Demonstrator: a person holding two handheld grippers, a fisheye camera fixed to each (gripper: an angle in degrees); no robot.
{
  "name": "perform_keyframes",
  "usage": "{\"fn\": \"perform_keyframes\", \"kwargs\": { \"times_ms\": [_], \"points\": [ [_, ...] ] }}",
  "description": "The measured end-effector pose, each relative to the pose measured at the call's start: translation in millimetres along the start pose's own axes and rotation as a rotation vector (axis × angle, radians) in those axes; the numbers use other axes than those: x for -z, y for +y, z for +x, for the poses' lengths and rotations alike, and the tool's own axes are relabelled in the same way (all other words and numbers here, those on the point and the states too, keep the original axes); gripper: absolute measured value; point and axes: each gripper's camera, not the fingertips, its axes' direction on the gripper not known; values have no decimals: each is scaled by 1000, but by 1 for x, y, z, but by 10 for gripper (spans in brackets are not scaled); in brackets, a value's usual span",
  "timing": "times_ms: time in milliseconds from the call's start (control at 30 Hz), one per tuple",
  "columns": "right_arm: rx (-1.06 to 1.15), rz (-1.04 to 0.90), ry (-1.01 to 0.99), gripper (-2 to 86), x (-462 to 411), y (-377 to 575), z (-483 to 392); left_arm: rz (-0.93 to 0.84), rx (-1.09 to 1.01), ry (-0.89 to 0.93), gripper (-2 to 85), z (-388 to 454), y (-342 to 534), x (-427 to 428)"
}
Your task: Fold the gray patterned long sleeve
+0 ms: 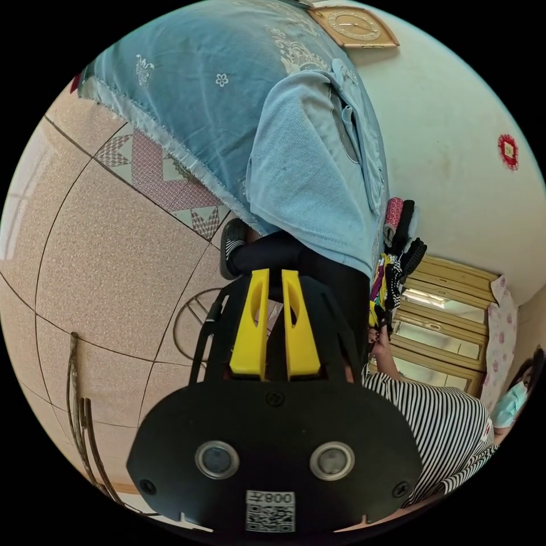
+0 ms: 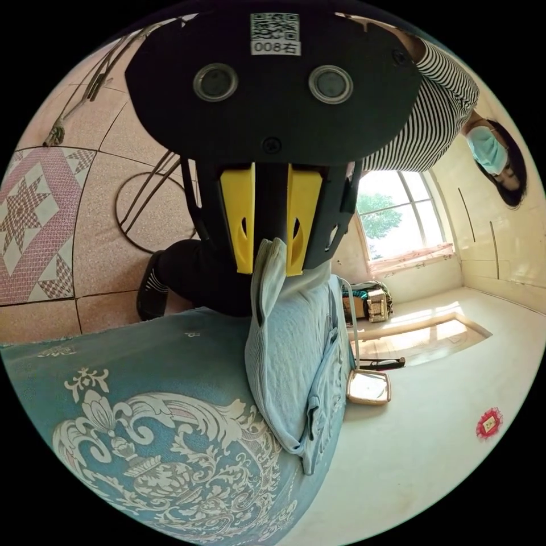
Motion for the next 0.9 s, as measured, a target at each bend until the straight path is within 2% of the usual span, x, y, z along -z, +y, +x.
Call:
{"fn": "perform_keyframes", "kwargs": {
  "times_ms": [300,433,667,900],
  "points": [
    [21,-21,-14,24,-11,25,-12,2,28,79,45,-28,51,-41],
    [54,22,-143,20,-2,39,-23,6,47,145,53,-43,67,-59],
    [204,48,-246,15,23,55,-77,52,160,450,92,-88,93,-104],
    [199,75,-256,16,35,65,-96,51,229,659,130,-117,105,-156]
  ]
}}
